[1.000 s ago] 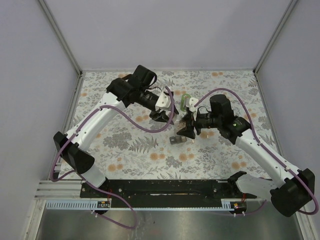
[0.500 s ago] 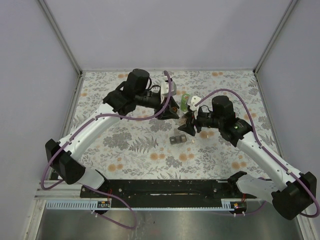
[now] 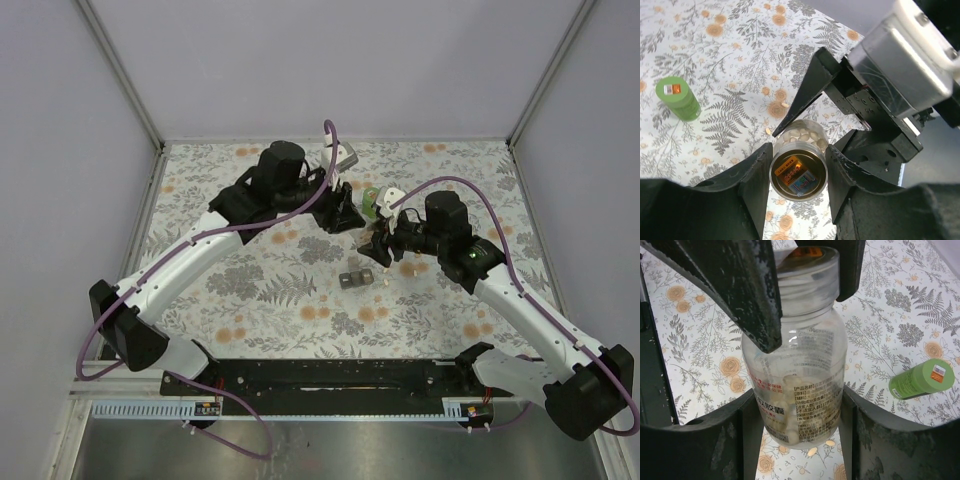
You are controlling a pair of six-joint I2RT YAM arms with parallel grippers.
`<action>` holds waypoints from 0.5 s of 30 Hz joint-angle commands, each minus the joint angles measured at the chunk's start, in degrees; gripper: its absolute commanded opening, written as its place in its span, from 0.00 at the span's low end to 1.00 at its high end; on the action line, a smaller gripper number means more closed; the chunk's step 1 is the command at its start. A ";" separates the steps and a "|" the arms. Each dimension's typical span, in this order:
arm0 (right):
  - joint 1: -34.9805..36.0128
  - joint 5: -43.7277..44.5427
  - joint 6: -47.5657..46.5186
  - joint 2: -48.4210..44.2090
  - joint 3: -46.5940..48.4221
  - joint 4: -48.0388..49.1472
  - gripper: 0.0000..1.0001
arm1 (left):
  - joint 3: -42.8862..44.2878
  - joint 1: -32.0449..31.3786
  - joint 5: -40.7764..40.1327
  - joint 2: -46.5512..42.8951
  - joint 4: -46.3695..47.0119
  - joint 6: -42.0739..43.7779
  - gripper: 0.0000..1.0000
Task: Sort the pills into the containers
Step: Unscrew the lid of the pill bottle.
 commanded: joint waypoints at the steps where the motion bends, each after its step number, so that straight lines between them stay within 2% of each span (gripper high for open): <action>1: 0.11 2.47 1.64 -1.82 0.79 4.46 0.00 | 1.94 -0.36 -9.20 0.48 -1.05 -7.79 0.08; 5: 0.10 3.00 1.64 -1.82 0.97 4.46 0.00 | 1.77 -0.45 -11.49 0.65 -1.05 -12.19 0.08; 8: 0.11 3.27 1.64 -1.73 0.97 4.38 0.00 | 1.85 -0.80 -13.33 0.65 -1.05 -15.44 0.12; 9: 0.11 3.35 1.55 -1.64 0.97 4.38 0.00 | 1.77 -0.80 -13.94 0.65 -1.05 -16.32 0.17; 12: 0.11 3.27 1.55 -1.64 0.97 4.29 0.00 | 1.85 -0.98 -13.69 1.35 -1.40 -17.73 0.23; 15: 0.10 3.18 1.46 -1.55 0.97 4.29 0.00 | 2.55 -1.16 -12.90 2.06 -2.02 -18.53 0.36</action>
